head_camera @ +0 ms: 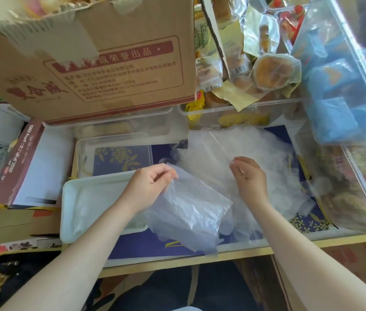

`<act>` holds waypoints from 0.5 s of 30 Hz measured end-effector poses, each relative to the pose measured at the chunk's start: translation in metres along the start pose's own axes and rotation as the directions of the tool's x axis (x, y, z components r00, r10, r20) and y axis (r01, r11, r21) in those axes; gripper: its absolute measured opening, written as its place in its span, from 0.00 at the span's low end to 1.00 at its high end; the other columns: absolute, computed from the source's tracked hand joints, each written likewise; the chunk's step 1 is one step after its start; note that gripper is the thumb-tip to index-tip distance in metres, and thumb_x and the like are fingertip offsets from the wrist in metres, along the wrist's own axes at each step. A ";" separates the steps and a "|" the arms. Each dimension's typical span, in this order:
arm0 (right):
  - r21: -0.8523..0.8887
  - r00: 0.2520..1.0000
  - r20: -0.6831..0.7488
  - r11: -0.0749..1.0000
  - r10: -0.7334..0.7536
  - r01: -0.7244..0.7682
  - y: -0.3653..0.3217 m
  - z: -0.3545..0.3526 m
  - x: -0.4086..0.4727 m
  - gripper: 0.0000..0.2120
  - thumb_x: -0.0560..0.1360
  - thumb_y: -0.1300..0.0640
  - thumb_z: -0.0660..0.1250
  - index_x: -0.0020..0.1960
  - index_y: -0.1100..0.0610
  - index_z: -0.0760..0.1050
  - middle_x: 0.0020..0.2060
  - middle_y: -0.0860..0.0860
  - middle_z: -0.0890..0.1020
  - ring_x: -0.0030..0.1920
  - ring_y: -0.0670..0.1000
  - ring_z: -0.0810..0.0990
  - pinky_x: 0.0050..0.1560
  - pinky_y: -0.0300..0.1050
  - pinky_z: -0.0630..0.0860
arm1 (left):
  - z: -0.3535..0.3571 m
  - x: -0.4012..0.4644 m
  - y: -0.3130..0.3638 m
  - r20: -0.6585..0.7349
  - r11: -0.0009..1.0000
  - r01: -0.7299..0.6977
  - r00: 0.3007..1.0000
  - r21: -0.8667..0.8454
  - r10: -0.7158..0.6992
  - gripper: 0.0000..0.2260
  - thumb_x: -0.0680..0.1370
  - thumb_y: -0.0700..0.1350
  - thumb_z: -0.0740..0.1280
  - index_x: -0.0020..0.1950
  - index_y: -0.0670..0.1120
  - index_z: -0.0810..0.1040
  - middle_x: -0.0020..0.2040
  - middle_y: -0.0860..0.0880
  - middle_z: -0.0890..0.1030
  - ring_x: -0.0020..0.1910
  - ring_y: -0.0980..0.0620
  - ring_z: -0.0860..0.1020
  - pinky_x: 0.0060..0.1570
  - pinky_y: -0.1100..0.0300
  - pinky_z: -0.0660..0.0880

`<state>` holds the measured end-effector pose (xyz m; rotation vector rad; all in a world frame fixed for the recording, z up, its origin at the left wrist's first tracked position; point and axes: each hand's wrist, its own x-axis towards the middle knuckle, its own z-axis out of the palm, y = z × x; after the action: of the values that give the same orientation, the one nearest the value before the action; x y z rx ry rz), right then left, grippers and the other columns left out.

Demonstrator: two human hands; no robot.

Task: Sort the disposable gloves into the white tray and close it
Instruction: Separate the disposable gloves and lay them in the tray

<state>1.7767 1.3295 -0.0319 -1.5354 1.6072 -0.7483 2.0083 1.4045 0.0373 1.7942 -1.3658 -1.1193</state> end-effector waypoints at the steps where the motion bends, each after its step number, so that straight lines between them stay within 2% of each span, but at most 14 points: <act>1: 0.146 0.998 0.000 0.987 0.066 -0.065 -0.011 -0.004 0.000 0.06 0.76 0.61 0.65 0.50 0.57 0.80 0.48 0.46 0.79 0.50 0.47 0.76 0.50 0.34 0.68 | 0.000 0.000 0.001 0.006 1.000 -0.014 1.000 -0.010 0.014 0.10 0.79 0.43 0.63 0.40 0.52 0.79 0.25 0.56 0.70 0.27 0.57 0.65 0.31 0.65 0.63; 3: 0.293 0.993 -0.013 0.950 0.116 -0.107 -0.027 -0.014 -0.001 0.05 0.75 0.63 0.66 0.42 0.55 0.76 0.44 0.43 0.80 0.46 0.44 0.78 0.48 0.37 0.72 | -0.001 -0.001 0.004 0.038 0.998 -0.047 0.998 -0.030 0.048 0.10 0.79 0.44 0.63 0.40 0.53 0.79 0.26 0.56 0.70 0.27 0.57 0.64 0.31 0.65 0.62; 5: 0.259 0.994 -0.019 0.960 0.112 -0.103 -0.035 -0.022 0.001 0.07 0.74 0.63 0.68 0.39 0.57 0.72 0.45 0.42 0.79 0.47 0.42 0.77 0.48 0.39 0.74 | -0.001 -0.002 0.007 0.073 0.996 -0.077 0.994 -0.045 0.080 0.10 0.79 0.44 0.64 0.39 0.54 0.79 0.26 0.56 0.69 0.28 0.57 0.64 0.31 0.64 0.61; 7: 0.176 0.988 -0.026 0.973 0.153 -0.147 -0.037 -0.027 0.002 0.09 0.74 0.61 0.68 0.38 0.58 0.69 0.40 0.45 0.77 0.41 0.45 0.75 0.41 0.41 0.72 | 0.000 -0.002 0.008 0.101 0.994 -0.100 0.989 -0.045 0.104 0.08 0.77 0.49 0.64 0.40 0.54 0.79 0.27 0.52 0.68 0.29 0.55 0.64 0.32 0.61 0.62; 9: 0.127 0.976 -0.038 0.970 0.213 -0.207 -0.036 -0.031 0.004 0.13 0.74 0.62 0.67 0.36 0.56 0.65 0.32 0.49 0.71 0.32 0.48 0.68 0.34 0.42 0.67 | -0.001 -0.004 0.008 0.123 0.993 -0.112 0.986 -0.031 0.115 0.07 0.76 0.52 0.63 0.41 0.55 0.79 0.29 0.45 0.70 0.31 0.52 0.66 0.34 0.60 0.62; 10: 0.123 0.972 -0.034 0.966 0.233 -0.228 -0.035 -0.032 0.003 0.14 0.74 0.63 0.66 0.35 0.55 0.63 0.31 0.50 0.69 0.31 0.48 0.66 0.32 0.42 0.65 | -0.001 -0.005 0.008 0.128 0.993 -0.110 0.985 -0.031 0.113 0.07 0.76 0.53 0.63 0.41 0.55 0.79 0.30 0.45 0.70 0.31 0.52 0.66 0.34 0.60 0.62; 12: 0.149 0.971 -0.034 0.961 0.239 -0.231 -0.033 -0.033 0.001 0.13 0.75 0.65 0.64 0.35 0.55 0.66 0.32 0.50 0.71 0.33 0.49 0.69 0.32 0.41 0.65 | -0.003 -0.008 0.006 0.121 0.995 -0.100 0.987 -0.023 0.102 0.08 0.78 0.49 0.65 0.40 0.53 0.80 0.29 0.48 0.70 0.31 0.52 0.66 0.35 0.59 0.63; 14: 0.186 0.976 -0.045 0.962 0.212 -0.200 -0.034 -0.034 -0.002 0.08 0.74 0.66 0.65 0.39 0.55 0.73 0.37 0.50 0.77 0.38 0.48 0.74 0.34 0.36 0.69 | -0.005 -0.010 0.005 0.111 0.996 -0.091 0.989 -0.022 0.093 0.08 0.78 0.47 0.65 0.41 0.53 0.80 0.31 0.43 0.72 0.32 0.50 0.68 0.37 0.58 0.66; 15: 0.212 0.977 -0.051 0.959 0.205 -0.190 -0.036 -0.035 -0.003 0.05 0.74 0.65 0.66 0.43 0.56 0.76 0.39 0.49 0.79 0.40 0.47 0.76 0.36 0.34 0.71 | -0.007 -0.010 0.004 0.108 0.996 -0.085 0.990 -0.024 0.087 0.07 0.78 0.49 0.65 0.41 0.54 0.80 0.34 0.40 0.76 0.34 0.45 0.70 0.40 0.55 0.69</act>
<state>1.7664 1.3260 0.0168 -1.1929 1.6514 -0.8388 2.0116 1.4129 0.0462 1.6652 -1.4772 -1.1950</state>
